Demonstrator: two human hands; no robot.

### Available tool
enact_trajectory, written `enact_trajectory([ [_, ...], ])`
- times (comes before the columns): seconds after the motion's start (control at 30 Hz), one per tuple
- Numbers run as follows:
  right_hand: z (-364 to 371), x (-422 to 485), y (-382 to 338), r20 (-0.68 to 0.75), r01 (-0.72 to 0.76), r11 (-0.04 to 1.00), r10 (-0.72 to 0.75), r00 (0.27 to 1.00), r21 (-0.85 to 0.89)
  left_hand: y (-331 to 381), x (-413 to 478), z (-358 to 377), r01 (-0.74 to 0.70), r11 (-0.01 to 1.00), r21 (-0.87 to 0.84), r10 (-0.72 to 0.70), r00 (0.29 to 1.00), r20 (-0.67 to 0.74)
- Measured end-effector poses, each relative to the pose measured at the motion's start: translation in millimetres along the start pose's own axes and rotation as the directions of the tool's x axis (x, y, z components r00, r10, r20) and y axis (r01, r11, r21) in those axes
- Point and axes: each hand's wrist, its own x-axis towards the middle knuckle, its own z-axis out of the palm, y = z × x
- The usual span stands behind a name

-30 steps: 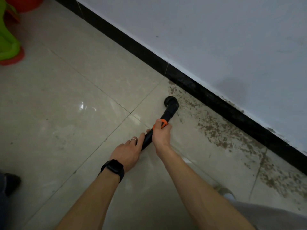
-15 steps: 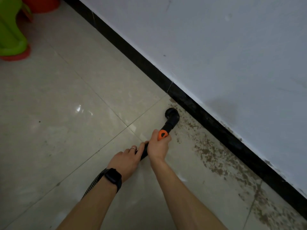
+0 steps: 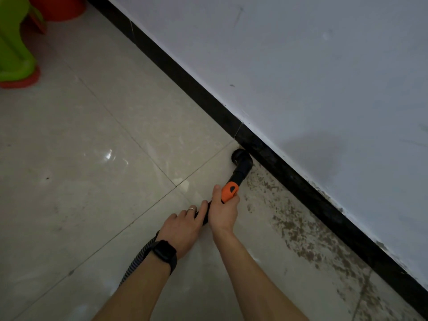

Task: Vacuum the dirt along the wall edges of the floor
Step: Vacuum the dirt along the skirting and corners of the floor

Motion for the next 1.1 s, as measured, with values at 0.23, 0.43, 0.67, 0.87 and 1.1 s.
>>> enact_trajectory([
  [0.23,2,12,-6,-0.005,0.015,1.0,-0.015,1.0,-0.013,4,14,1,0.009,0.995,-0.101,-0.009,1.0,0.004],
  [0.43,6,19,-15,-0.013,0.014,1.0,-0.014,1.0,-0.023,1,25,-5,0.05,0.995,-0.084,-0.047,0.998,0.029],
  [0.67,26,22,-26,-0.006,0.028,0.999,-0.029,1.0,-0.025,-16,30,-7,0.083,0.994,-0.069,-0.082,0.997,0.013],
  [0.87,43,28,-45,0.09,0.083,0.994,-0.076,0.993,-0.073,-32,38,-11,0.198,0.971,-0.135,-0.195,0.98,0.038],
  [1.1,43,37,-58,0.165,0.076,0.988,-0.053,0.985,-0.137,-34,41,-11,0.233,0.914,-0.333,-0.225,0.972,0.062],
])
